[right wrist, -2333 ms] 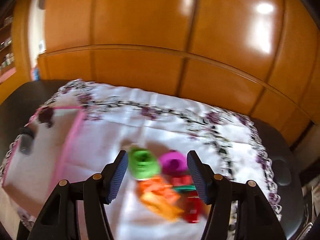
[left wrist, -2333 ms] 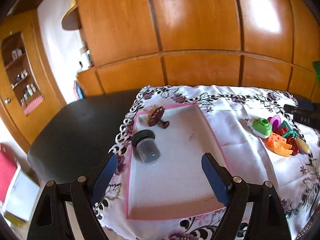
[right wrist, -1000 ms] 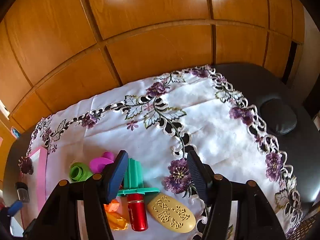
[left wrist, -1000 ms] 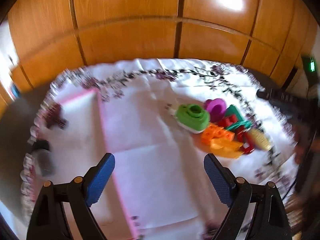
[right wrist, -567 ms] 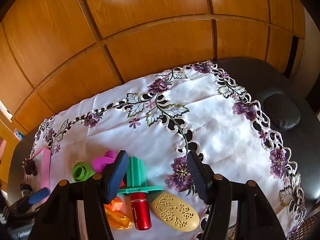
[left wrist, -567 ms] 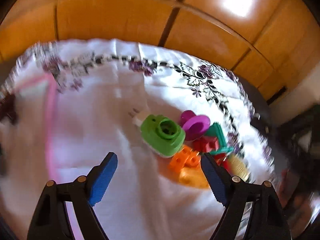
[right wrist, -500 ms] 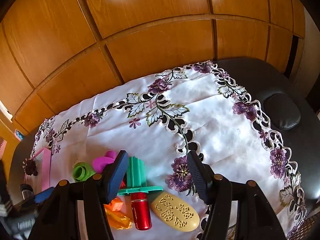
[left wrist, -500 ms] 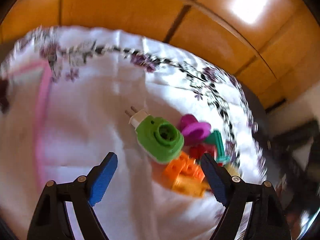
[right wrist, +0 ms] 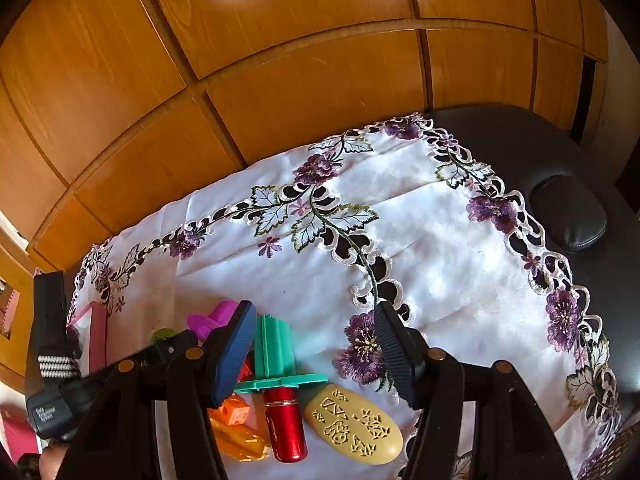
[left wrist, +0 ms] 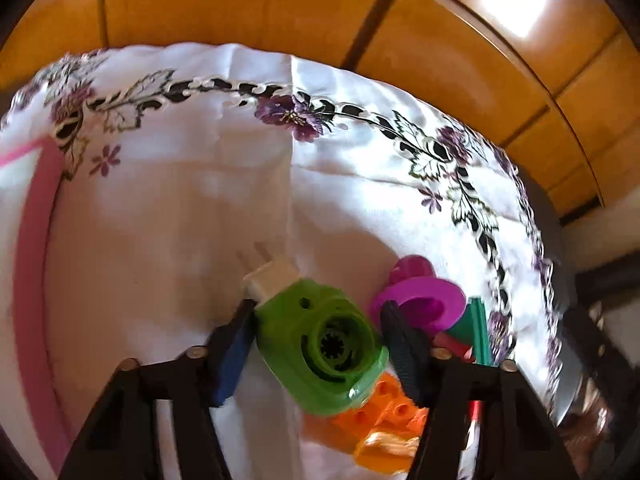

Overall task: Organize rigid objects
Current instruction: 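Lift the green plug-shaped toy with the left gripper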

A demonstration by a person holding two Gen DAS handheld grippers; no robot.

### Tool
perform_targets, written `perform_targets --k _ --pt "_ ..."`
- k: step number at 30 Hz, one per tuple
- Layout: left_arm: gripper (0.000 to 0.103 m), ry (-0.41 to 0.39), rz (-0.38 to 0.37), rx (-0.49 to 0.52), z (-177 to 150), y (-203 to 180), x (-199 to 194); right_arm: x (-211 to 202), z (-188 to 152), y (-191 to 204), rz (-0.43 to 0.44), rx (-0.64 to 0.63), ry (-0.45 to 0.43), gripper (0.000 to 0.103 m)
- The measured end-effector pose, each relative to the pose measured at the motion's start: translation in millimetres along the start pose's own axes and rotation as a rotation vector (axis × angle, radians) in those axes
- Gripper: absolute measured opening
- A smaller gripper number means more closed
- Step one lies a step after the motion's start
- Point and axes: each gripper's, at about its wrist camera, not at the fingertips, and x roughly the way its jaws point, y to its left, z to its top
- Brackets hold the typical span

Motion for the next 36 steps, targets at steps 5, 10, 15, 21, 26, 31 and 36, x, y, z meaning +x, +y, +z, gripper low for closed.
perform_targets --k 5,10,15,21,26,31,36 --pt "0.052 0.024 -0.022 0.083 -20 14 -19 1 1 -8 -0.003 0.040 0.004 0.062" --pt "0.054 0.069 -0.101 0.121 -45 25 -29 3 1 -12 0.002 0.064 0.018 0.062" --pt "0.067 0.067 -0.058 0.180 -57 13 -30 6 0 -12 -0.013 0.057 0.027 0.062" --pt "0.078 0.072 -0.022 0.175 -67 5 -31 9 -1 -17 -0.013 0.079 0.046 0.062" --pt "0.064 0.059 0.008 0.142 -66 11 -31 7 -1 -16 -0.008 0.075 0.037 0.062" --pt "0.056 0.002 0.030 0.163 -72 16 -34 3 1 -13 0.054 0.069 0.023 0.062" --pt "0.053 -0.072 0.057 0.238 -93 12 -40 6 -2 -1 0.091 0.022 0.044 0.048"
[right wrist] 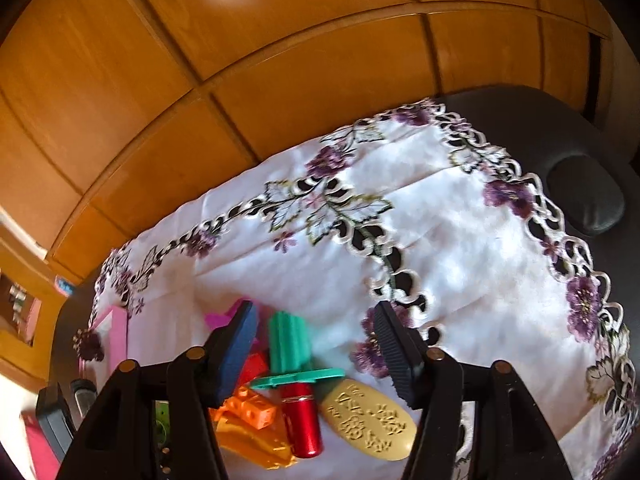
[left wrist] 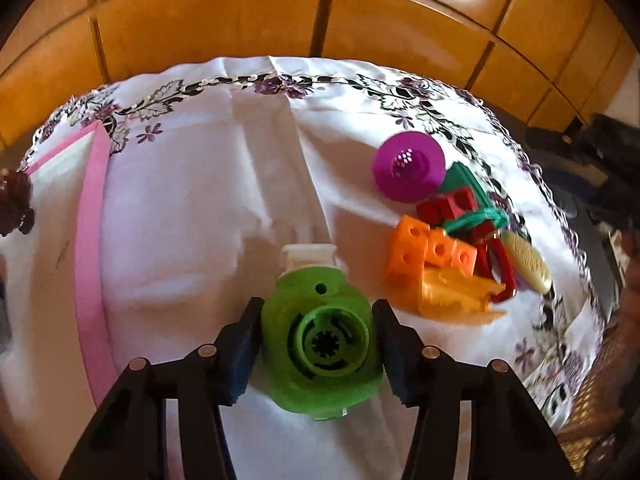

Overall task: Organize rigid objects
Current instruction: 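Lift the green plug-shaped toy with the left gripper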

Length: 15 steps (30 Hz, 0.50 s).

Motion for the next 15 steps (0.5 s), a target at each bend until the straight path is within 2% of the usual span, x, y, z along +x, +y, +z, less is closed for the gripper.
perform_targets --k 3,4,11,15 --pt "0.053 -0.038 0.019 0.043 -12 -4 -3 5 -1 1 -0.015 -0.012 0.025 0.036" --pt "0.052 -0.045 0.020 0.046 -14 -4 -4 6 -2 1 -0.011 -0.015 0.031 0.035" --pt "0.052 -0.076 0.018 0.060 -22 -4 -6 10 -7 16 0.068 -0.069 0.053 0.034" --pt "0.052 -0.087 0.024 0.075 -25 -5 -7 12 -15 46 0.106 -0.209 0.068 0.034"
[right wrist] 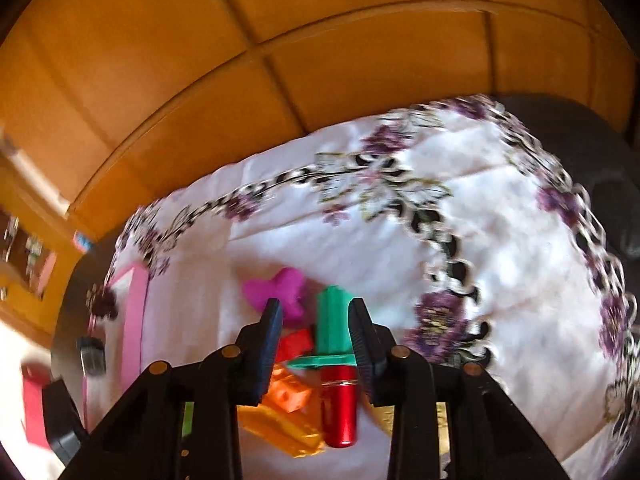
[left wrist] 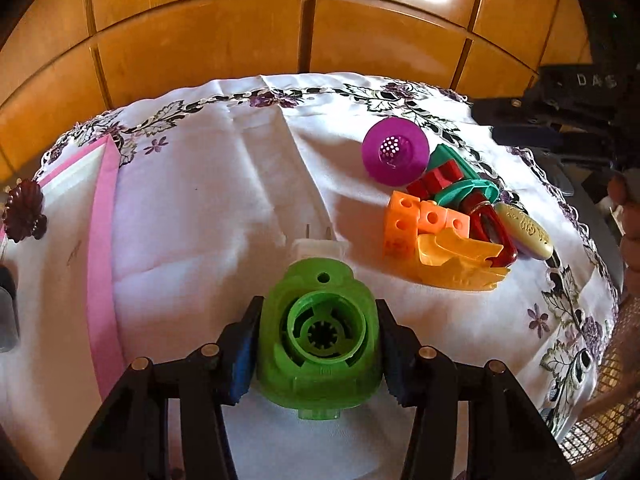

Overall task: Organize rigid objects
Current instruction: 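Lift the green plug-shaped toy with the left gripper, then grasp the pink disc with the right gripper while the left holds the green toy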

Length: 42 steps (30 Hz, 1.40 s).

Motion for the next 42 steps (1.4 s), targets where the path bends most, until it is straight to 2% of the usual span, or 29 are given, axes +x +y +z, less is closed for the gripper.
perform_targets --k 2,4,5,7,9,11,12,14,16,17,18,22,24,38,42 --pt "0.052 0.000 -0.007 -0.005 0 2 0 6 0 17 -0.028 -0.087 0.011 0.035" --pt "0.052 -0.002 -0.015 -0.013 0 3 0 17 3 33 -0.054 -0.177 0.039 0.040" --pt "0.052 -0.003 -0.017 -0.015 0 4 -1 22 5 37 -0.067 -0.207 0.054 0.046" --pt "0.052 -0.005 -0.024 -0.023 -1 5 -1 35 9 49 -0.145 -0.285 0.072 0.047" --pt "0.052 -0.007 -0.032 -0.029 -1 6 -1 50 12 54 -0.179 -0.342 0.112 0.047" --pt "0.052 -0.007 -0.040 -0.035 -1 8 -1 64 12 57 -0.288 -0.406 0.143 0.047" --pt "0.052 -0.007 -0.045 -0.041 -1 9 -1 67 11 58 -0.306 -0.425 0.144 0.047" --pt "0.052 -0.007 -0.056 -0.050 -1 11 -1 73 9 57 -0.255 -0.435 0.169 0.046" --pt "0.052 -0.009 -0.057 -0.055 0 11 -1 79 6 54 -0.242 -0.435 0.158 0.046" --pt "0.052 -0.010 -0.054 -0.055 0 11 -1 83 5 51 -0.240 -0.430 0.137 0.035" --pt "0.052 -0.012 -0.053 -0.054 -1 11 -1 86 5 50 -0.248 -0.419 0.127 0.012" --pt "0.052 -0.018 -0.045 -0.059 -1 11 -1 83 7 47 -0.220 -0.401 0.107 0.012" --pt "0.052 -0.024 -0.031 -0.053 -2 9 -1 86 8 44 -0.187 -0.371 0.135 0.013" --pt "0.052 -0.031 0.003 -0.028 -3 4 -3 92 4 41 -0.180 -0.357 0.138 0.013" --pt "0.052 -0.010 0.029 -0.042 0 2 -5 95 5 41 -0.184 -0.362 0.137 0.014"
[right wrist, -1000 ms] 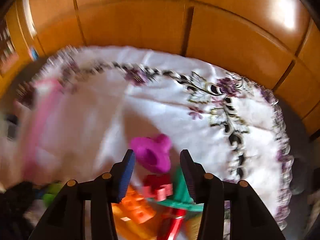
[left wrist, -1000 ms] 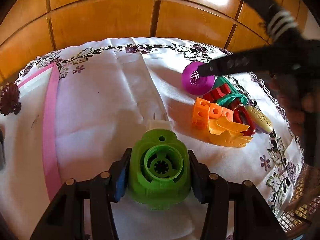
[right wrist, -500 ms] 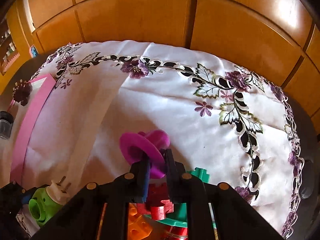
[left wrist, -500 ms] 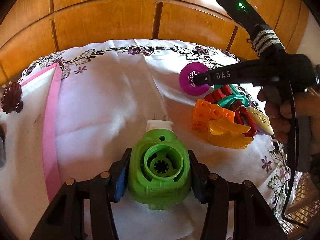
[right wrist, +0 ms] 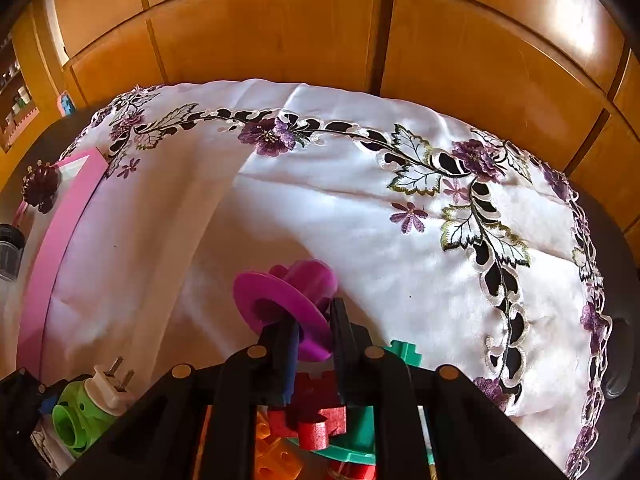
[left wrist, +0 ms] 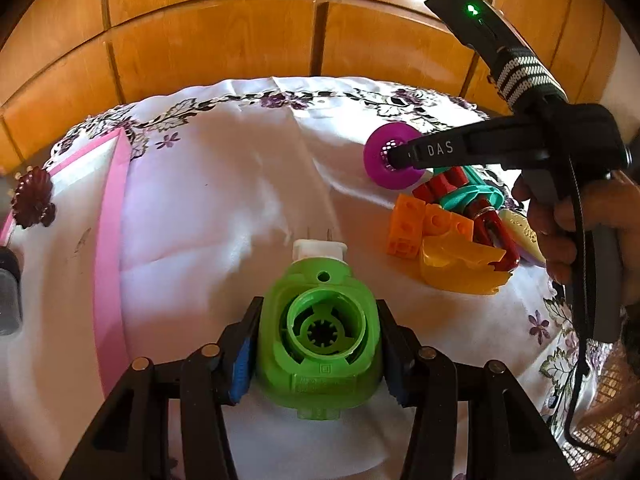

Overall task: Organize rigid objects
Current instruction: 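Grasp the pink disc with the right gripper while the left holds the green toy, then carry the green toy into the tray with the left gripper while the right holds the pink disc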

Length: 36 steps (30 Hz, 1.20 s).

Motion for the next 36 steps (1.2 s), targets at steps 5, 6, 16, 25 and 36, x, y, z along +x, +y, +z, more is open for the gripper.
perform_targets --k 5,6,16,25,36 --pt "0.052 -0.007 0.003 -0.006 0 0 -11 0 -1 3 -0.018 -0.024 -0.012 0.014" --pt "0.052 -0.020 0.004 -0.002 1 -1 -16 0 -1 3 -0.020 -0.027 -0.013 0.014" --pt "0.052 -0.115 -0.055 -0.062 19 21 -79 -1 -3 6 -0.039 -0.053 -0.028 0.014" --pt "0.052 -0.112 -0.016 -0.321 22 134 -109 -1 -4 11 -0.062 -0.071 -0.029 0.014" --pt "0.052 -0.031 0.056 -0.422 30 218 -62 -2 -4 15 -0.086 -0.100 -0.029 0.014"
